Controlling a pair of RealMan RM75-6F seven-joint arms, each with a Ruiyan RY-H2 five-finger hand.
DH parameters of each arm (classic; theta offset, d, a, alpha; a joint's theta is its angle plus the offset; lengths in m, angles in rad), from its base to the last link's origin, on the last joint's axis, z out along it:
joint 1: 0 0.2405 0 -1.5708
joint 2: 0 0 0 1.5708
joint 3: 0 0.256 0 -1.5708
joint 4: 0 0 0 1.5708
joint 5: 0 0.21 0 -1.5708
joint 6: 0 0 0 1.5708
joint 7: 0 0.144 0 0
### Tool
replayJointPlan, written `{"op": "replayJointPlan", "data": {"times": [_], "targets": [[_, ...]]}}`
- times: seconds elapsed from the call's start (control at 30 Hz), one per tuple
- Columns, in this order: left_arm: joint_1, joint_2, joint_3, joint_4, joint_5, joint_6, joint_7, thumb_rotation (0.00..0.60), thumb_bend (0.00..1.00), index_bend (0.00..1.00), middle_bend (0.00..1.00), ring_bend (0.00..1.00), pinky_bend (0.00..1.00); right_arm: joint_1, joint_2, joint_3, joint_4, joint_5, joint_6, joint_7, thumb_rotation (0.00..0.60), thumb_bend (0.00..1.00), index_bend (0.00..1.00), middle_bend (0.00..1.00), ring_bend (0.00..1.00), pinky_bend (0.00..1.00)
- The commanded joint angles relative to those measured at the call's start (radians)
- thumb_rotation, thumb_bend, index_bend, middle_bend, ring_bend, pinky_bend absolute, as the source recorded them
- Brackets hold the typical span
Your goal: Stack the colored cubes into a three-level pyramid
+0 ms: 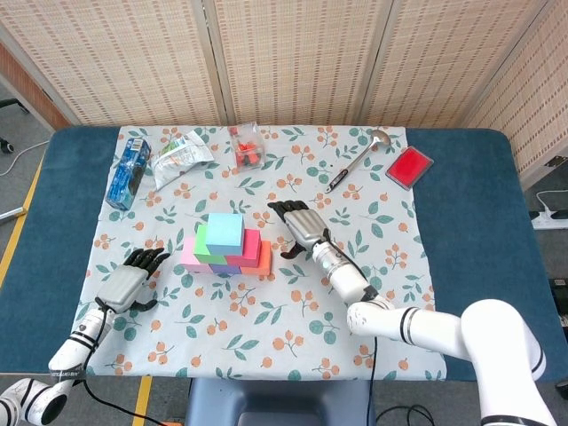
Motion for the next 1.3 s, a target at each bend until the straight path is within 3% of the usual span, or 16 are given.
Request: {"op": "replayJointPlan", "data": {"times": [0.03, 0.73, 1.3], "targets": [[-0.006, -0.024, -0.001, 0.032, 0.0, -0.02, -0.022, 0.6, 0.25, 0.04, 0.0, 0.0, 0.04, 0.002, -0.031, 0.0, 0.032, -0.009, -0.009, 0.008, 0.6, 0.05, 0.0, 0.05, 0.0, 0.0], [-0.057, -0.066, -0.004, 0.059, 0.046, -0.054, -0.037, 0.6, 0.25, 0.04, 0.0, 0.0, 0.04, 0.019, -0.158, 0.041, 0.195, -0.075, -0.054, 0.053, 0.6, 0.05, 0.0, 0.05, 0.0, 0.0], [-0.048, -0.044, -0.004, 0.033, 0.041, -0.038, -0.043, 0.6, 0.25, 0.04, 0.0, 0.0, 0.04, 0.003, -0.122, 0.04, 0.156, -0.069, -0.058, 0.022, 0.6, 0.05, 0.0, 0.05, 0.0, 0.0]]}}
